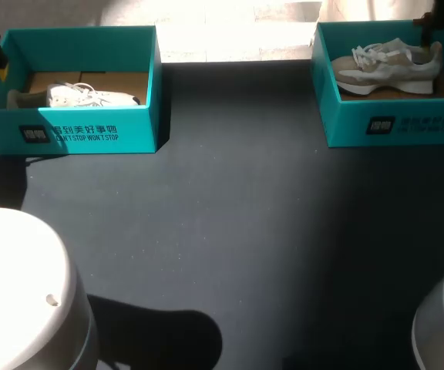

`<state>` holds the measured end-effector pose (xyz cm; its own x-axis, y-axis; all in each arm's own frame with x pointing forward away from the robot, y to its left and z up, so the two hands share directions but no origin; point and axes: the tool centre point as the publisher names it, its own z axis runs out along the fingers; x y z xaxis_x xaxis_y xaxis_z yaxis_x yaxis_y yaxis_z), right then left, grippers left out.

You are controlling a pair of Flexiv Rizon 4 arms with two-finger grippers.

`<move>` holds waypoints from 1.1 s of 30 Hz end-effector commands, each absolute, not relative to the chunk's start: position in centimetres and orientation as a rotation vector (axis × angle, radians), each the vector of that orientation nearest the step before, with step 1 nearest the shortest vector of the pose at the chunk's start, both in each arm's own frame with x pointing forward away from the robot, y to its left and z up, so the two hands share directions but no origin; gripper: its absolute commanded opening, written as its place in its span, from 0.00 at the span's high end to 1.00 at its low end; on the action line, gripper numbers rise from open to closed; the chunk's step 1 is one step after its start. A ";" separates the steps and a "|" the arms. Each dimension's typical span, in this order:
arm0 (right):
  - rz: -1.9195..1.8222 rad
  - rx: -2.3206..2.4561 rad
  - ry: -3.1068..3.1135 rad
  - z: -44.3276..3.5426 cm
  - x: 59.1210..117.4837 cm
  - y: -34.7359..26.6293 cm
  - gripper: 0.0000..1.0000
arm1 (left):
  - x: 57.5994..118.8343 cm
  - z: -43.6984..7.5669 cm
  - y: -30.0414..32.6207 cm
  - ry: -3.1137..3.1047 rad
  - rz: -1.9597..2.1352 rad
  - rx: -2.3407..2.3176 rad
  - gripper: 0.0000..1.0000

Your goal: Take the shoe out of the shoebox, open the shoe tongue, remove and reinsert the insole, then place the shoe into the shoebox

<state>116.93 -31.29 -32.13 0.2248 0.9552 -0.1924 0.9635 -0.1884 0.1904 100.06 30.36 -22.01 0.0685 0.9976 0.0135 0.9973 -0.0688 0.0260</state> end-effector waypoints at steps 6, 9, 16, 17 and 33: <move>-0.109 2.260 1.867 -34.3 118.0 -31.9 0.36 | 100.0 -22.0 30.4 2.136 0.049 2.289 0.00; -0.149 2.228 1.899 -35.1 118.1 -31.9 0.15 | 100.0 -22.0 30.4 2.136 0.049 2.289 0.00; -0.190 2.215 1.937 -36.8 118.5 -32.5 0.25 | 100.0 -22.0 30.4 2.136 0.049 2.289 0.00; -0.191 2.215 1.942 -36.9 118.5 -32.5 0.27 | 100.0 -22.0 30.4 2.136 0.049 2.289 0.00; -0.225 2.169 1.952 -35.9 117.4 -33.5 1.00 | 100.0 -22.0 30.4 2.136 0.049 2.289 0.00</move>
